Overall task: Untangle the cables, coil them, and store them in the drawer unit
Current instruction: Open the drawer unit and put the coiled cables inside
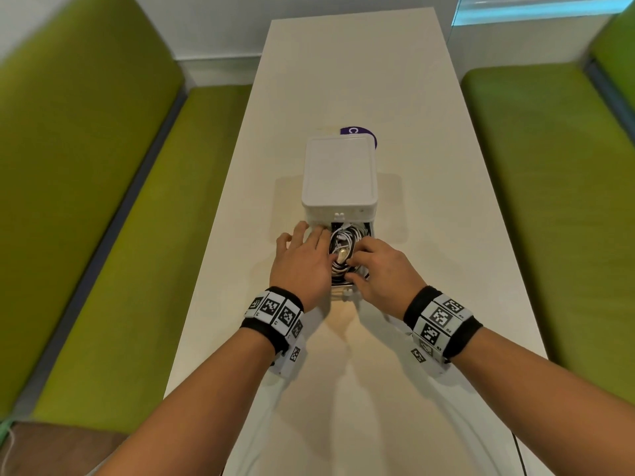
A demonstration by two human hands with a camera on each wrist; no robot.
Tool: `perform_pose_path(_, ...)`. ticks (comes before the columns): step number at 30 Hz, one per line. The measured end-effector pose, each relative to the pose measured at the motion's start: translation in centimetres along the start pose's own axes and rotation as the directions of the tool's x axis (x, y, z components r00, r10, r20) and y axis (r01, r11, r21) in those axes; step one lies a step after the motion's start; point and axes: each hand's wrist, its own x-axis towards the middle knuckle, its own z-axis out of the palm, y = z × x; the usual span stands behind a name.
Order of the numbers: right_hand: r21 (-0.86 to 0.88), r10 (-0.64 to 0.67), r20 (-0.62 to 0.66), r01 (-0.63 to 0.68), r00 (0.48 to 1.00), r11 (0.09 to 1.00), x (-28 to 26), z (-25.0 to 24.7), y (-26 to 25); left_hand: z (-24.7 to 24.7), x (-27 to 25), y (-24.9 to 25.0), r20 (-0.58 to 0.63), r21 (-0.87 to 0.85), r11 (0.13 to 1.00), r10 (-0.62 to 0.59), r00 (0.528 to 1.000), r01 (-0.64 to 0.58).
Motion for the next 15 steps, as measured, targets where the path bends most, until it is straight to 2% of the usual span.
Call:
perform_pose_path(3,0.007,-0.016,-0.02,0.016,1.0,1.0,-0.3,0.3,0.1,-0.1,0.3,-0.2,-0.001,-0.018,0.999,0.039,0.999,-0.039)
perform_pose_path(7,0.04,-0.017,-0.038,0.019,0.999,0.999,-0.4,0.5,0.3,-0.1,0.4,0.1,-0.016,-0.209,0.973,0.102,0.995,-0.103)
perform_pose_path(10,-0.003,-0.039,-0.063,0.038,0.997,0.999,-0.5,0.6,0.4,0.1,0.2,0.6,0.064,-0.248,0.961,0.141,0.988,-0.121)
perform_pose_path(13,-0.19,-0.162,-0.087,0.143,0.983,0.971,-1.3,0.5,0.0,0.6,-0.3,1.0,0.096,-0.18,0.97,0.184,0.978,-0.165)
perform_pose_path(15,-0.283,-0.144,-0.048,0.125,0.988,0.951,-2.1,0.1,0.0,0.9,-0.7,1.0,0.107,-0.084,0.981,0.182,0.977,-0.173)
